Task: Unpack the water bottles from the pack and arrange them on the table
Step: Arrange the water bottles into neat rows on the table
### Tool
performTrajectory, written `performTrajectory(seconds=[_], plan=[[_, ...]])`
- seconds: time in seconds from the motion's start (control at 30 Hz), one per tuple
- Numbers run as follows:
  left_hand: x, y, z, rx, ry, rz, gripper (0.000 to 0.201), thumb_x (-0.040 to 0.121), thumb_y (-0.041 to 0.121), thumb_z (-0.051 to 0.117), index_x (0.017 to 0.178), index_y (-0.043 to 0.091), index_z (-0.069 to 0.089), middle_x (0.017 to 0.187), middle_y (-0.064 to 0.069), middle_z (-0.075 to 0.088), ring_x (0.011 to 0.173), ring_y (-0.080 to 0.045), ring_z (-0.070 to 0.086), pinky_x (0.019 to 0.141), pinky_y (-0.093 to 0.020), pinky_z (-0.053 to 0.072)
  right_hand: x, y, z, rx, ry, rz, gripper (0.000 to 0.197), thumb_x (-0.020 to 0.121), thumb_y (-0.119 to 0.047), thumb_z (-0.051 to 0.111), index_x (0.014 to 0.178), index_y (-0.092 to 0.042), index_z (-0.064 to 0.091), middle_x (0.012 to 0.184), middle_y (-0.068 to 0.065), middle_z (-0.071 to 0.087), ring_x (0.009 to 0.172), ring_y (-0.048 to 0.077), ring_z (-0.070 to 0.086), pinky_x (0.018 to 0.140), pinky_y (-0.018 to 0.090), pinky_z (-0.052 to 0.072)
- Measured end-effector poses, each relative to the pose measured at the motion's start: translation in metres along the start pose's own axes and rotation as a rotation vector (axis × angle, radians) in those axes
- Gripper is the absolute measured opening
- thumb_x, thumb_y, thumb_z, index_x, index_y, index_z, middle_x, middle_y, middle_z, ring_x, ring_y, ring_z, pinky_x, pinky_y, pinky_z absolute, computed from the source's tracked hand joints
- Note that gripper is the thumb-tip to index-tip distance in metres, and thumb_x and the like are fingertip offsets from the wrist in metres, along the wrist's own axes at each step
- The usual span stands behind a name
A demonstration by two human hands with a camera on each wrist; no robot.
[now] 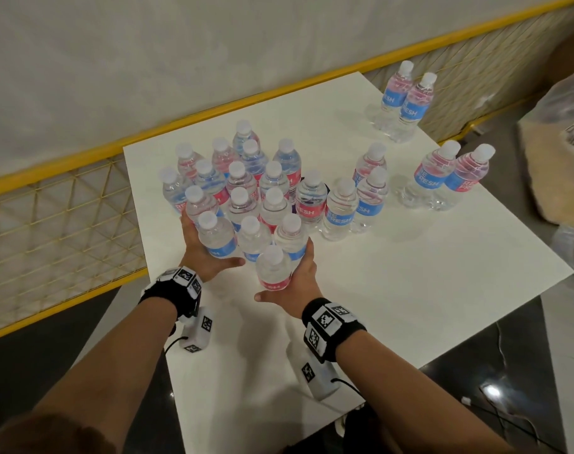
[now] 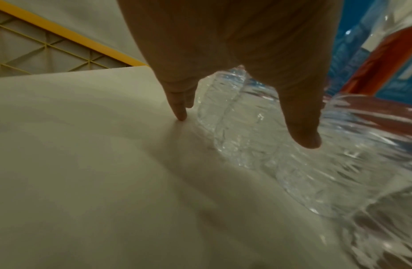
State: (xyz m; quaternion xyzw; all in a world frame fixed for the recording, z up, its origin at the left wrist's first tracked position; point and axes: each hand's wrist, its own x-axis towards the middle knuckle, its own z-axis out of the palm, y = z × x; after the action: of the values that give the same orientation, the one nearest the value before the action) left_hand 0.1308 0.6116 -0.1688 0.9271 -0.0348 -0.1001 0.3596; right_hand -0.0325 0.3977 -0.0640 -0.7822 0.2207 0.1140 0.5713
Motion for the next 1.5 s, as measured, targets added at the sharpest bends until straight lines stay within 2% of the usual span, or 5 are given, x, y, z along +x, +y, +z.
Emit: performTrajectory(seconds=[0.3,0.67,0.8,1.03,1.5], plan=[[-0.156,0.119,0.047,-0.42,0.319,-0.397,0.088,0.076,-0.018,0.057,0.148,0.012,0.014,0.151,-0.01,0.013,0.132,-0.022,0.033,0.107,-0.032,0.033,-0.001,0.024,-0.07,-0.142,-0.092,0.132,0.132,0.063,-0.015,0.085,0.148,-0.03,-0.015,0.153,0.012,0.009,0.131,0.032,0.04,0.108,0.046,0.038],[-0.168,0.204,0.129,-0.434,0.238,-0.884,0.055,0.089,0.013,0.054,0.138,-0.003,0.035,0.144,-0.022,0.036,0.133,-0.036,0.038,0.107,-0.041,0.033,0.029,0.033,-0.226,-0.359,0.129,0.14,0.074,0.077,-0.024,0.076,0.138,-0.013,0.036,0.137,0.017,0.038,0.122,0.03,0.048,0.094,0.03,0.041],[-0.151,0.278,0.151,-0.639,0.084,-0.778,0.032,0.094,0.007,0.048,0.125,0.013,0.047,0.134,-0.014,0.047,0.119,-0.025,0.049,0.097,-0.031,0.037,0.044,0.017,-0.278,-0.413,0.341,0.015,0.05,0.078,-0.022,0.074,0.12,-0.011,0.05,0.127,0.016,0.046,0.113,0.031,0.053,0.092,0.032,0.043],[-0.091,0.386,0.14,-0.197,0.489,0.391,0.027,0.071,0.004,0.061,0.097,0.007,0.059,0.103,-0.013,0.054,0.095,-0.026,0.05,0.083,-0.023,0.032,0.064,-0.017,-0.341,-0.575,0.744,-0.28,0.079,0.073,-0.035,0.074,0.142,-0.026,0.035,0.143,0.014,0.031,0.131,0.034,0.03,0.105,0.043,0.031],[-0.007,0.399,0.108,0.523,0.021,0.261,0.043,0.095,0.046,0.042,0.129,0.02,0.044,0.134,-0.012,0.033,0.101,-0.038,0.054,0.078,-0.042,0.047,0.098,-0.031,-0.345,-0.963,0.391,-0.244,0.041,0.095,-0.046,0.041,0.135,-0.043,0.038,0.131,0.005,0.045,0.124,0.031,0.036,0.095,0.048,0.036]])
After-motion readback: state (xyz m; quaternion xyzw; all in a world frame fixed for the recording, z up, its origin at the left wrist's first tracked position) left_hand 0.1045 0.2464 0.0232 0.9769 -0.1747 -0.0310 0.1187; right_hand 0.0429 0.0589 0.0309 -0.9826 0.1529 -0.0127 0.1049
